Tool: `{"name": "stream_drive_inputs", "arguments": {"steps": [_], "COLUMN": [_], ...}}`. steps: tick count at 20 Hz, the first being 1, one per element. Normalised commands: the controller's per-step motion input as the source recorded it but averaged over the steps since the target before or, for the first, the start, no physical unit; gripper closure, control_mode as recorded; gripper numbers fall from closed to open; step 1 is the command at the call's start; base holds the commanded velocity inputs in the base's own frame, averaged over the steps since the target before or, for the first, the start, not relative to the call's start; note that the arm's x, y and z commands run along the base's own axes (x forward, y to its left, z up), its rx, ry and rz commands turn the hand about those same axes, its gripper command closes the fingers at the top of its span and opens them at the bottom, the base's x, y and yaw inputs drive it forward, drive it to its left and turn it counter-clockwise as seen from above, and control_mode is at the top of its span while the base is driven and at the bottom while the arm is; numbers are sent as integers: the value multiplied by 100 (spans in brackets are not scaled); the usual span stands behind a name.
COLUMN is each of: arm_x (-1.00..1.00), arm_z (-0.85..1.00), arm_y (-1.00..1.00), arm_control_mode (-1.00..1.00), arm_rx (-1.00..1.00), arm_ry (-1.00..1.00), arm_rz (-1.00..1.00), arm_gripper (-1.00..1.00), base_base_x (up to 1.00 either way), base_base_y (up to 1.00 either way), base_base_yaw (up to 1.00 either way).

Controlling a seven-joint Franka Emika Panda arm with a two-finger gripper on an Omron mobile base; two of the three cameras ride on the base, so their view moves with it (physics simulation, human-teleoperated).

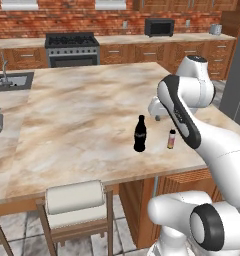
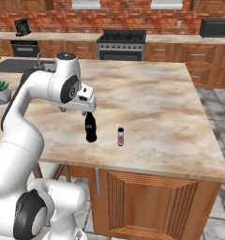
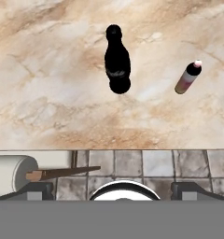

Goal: Place the large bottle from the dining counter next to the other large bottle outside the sink, and place the small bottle from the dining counter next to the other small bottle inside the sink.

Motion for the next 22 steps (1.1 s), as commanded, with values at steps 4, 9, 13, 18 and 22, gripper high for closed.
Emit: {"name": "stream_drive_inputs", "arguments": {"steps": [4, 9, 13, 18, 22], "arm_x": [0, -1, 0, 0, 0], "arm_z": [-6, -16, -15, -13, -10], "arm_y": [0, 0, 0, 0, 0], "arm_control_mode": [-100, -100, -100, -100, -100], "arm_rx": [0, 0, 0, -1, 0], "arm_ry": [-1, -5, -8, -14, -4], "arm_rz": [0, 0, 0, 0, 0], "arm_gripper": [-100, -100, -100, -100, -100], "base_base_x": [0, 0, 0, 0, 0], "base_base_y": [0, 0, 0, 0, 0], "base_base_yaw": [0, 0, 0, 0, 0]}}
